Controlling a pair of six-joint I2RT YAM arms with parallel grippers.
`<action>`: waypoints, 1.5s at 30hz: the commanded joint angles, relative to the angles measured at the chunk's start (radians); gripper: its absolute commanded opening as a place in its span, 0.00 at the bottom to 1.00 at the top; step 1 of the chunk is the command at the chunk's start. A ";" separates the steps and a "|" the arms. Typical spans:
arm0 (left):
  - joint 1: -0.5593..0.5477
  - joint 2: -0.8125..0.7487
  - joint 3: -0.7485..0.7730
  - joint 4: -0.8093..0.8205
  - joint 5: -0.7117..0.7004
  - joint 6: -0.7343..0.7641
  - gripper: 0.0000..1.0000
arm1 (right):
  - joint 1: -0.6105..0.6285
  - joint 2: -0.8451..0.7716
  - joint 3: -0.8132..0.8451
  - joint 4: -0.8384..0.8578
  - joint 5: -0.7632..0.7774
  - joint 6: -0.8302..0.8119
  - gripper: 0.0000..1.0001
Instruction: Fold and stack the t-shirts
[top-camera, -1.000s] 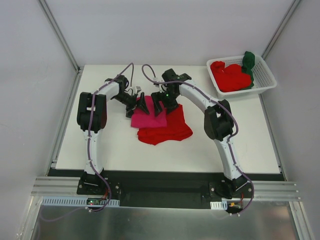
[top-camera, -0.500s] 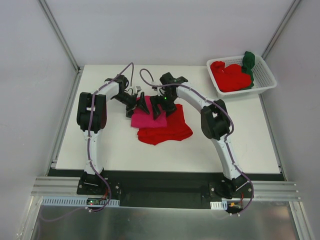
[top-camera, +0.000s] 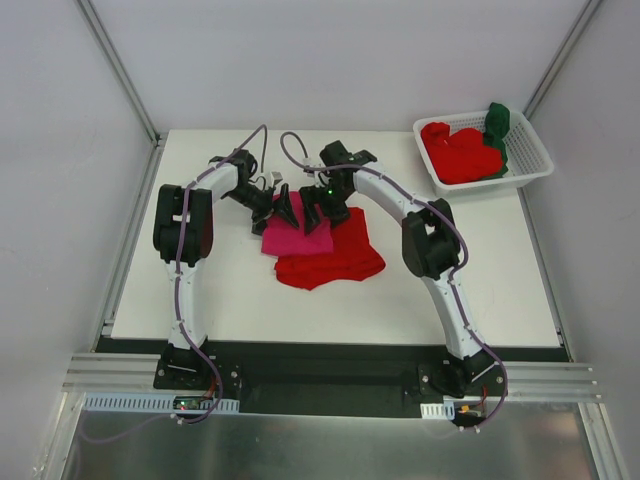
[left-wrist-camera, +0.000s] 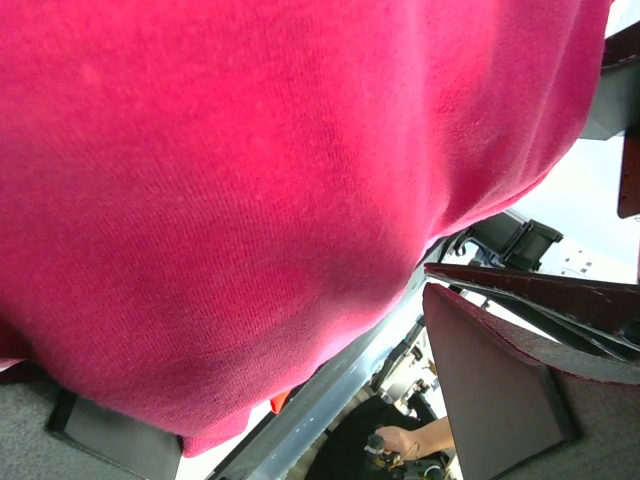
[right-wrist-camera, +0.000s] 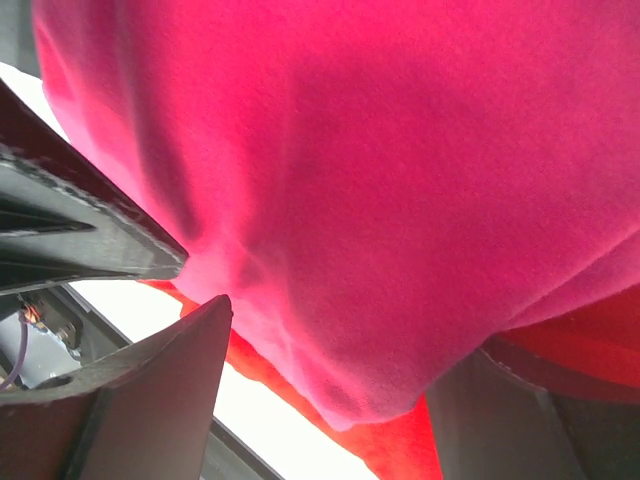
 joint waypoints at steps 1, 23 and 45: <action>-0.014 -0.061 -0.004 -0.022 0.058 0.012 0.84 | 0.008 -0.091 0.068 0.006 -0.006 0.005 0.74; -0.020 -0.058 0.004 -0.022 0.068 0.012 0.84 | 0.013 -0.122 0.002 -0.048 0.058 -0.058 0.72; -0.021 -0.047 0.014 -0.022 0.082 0.014 0.88 | 0.022 -0.053 -0.035 -0.056 0.149 -0.093 0.73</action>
